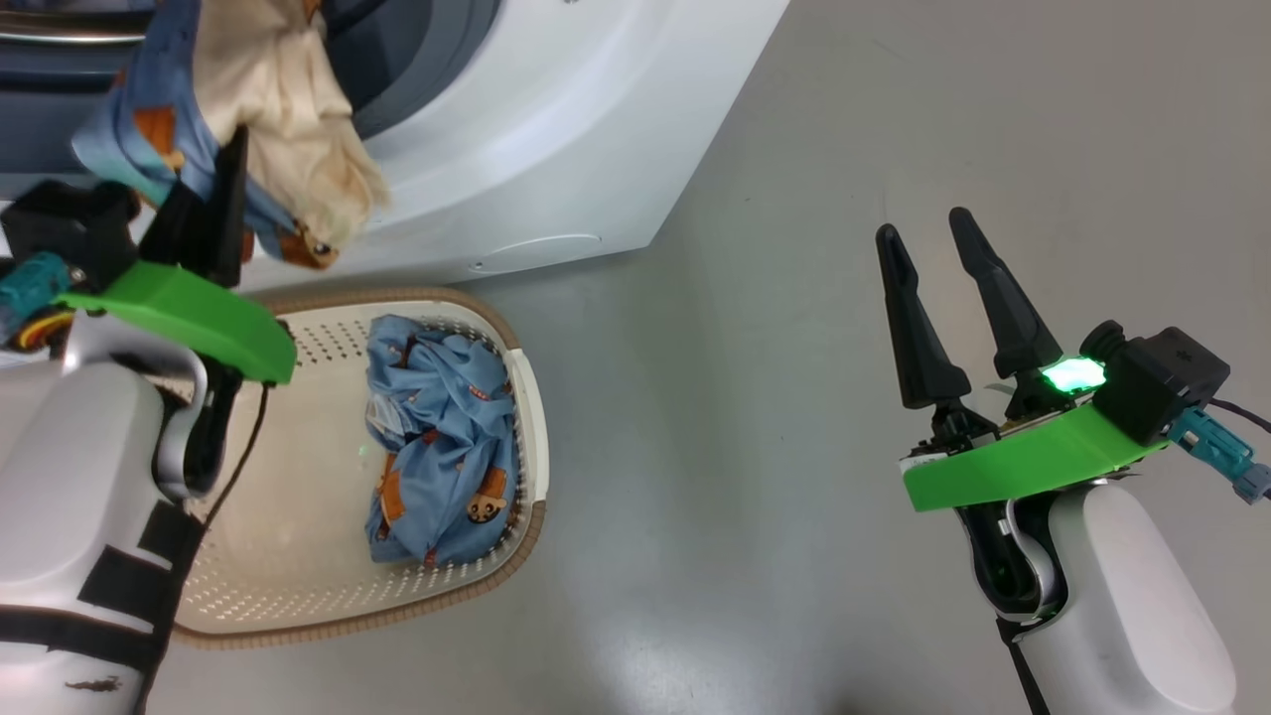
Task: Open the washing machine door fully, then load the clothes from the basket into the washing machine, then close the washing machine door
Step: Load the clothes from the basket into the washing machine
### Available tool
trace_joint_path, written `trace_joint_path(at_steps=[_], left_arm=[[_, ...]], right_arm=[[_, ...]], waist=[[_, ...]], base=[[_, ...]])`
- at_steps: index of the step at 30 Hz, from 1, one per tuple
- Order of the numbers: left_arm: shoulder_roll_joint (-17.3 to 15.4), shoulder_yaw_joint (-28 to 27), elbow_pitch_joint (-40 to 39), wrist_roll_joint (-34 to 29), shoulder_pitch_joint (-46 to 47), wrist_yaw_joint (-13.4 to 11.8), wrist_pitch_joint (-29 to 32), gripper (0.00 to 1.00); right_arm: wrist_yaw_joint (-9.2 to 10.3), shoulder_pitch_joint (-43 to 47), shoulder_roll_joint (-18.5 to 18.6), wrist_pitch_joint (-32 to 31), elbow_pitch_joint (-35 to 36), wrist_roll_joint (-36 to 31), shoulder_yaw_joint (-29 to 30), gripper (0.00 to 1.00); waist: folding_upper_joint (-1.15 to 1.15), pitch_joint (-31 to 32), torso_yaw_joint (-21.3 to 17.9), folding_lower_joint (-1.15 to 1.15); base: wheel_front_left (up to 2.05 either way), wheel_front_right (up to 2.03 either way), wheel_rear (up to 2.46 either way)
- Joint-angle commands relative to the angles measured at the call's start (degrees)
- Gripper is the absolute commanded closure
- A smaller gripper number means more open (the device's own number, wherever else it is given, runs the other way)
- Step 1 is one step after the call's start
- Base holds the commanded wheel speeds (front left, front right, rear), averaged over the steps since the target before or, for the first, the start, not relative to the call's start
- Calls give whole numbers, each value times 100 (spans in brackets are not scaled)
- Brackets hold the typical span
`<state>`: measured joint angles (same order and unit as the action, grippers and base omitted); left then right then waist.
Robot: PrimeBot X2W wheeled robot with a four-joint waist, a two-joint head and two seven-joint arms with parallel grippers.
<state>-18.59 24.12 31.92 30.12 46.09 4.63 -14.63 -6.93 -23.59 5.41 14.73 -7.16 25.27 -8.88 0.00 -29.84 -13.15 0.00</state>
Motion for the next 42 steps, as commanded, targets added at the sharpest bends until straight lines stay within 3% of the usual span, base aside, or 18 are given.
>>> trace_joint_path(at_steps=[1, 9, 26, 27, 28, 34, 42], left_arm=[[-245, -201, -277, -40, 100, -88, 26, 100], [-515, -331, -327, -69, 908, -269, 604, 100], [-833, -242, 1845, -458, 3315, -287, 1008, 100], [-841, -228, 1974, -476, 3414, -286, 1022, 56], [-835, -212, 2111, -481, 3500, -276, 1071, 2], [-761, -137, 2686, -481, 3796, -264, 1341, 0], [-440, -75, 3053, -375, 3744, -94, 963, 0]], right_arm=[[-56, 130, -6, 27, 141, 23, -125, 0], [-56, 67, -50, 27, 185, 44, -169, 0], [-56, -59, -217, 27, 237, 109, -295, 0], [-56, -61, -223, 27, 237, 116, -297, 0], [-56, -56, -228, 27, 239, 120, -291, 0], [-56, -28, -242, 27, 226, 107, -236, 0], [-56, -112, -247, 27, 198, 25, -231, 0]], waist=[[0, -32, -20, 0], [0, -294, -266, 0], [0, -940, -988, 0], [0, -950, -1012, 0], [0, -956, -1024, 0], [0, -949, -986, 0], [0, -796, -697, 0]], base=[[0, 0, 0], [0, 0, 0], [0, 0, 0], [0, 0, 0], [0, 0, 0], [0, 0, 0], [0, 0, 0]])
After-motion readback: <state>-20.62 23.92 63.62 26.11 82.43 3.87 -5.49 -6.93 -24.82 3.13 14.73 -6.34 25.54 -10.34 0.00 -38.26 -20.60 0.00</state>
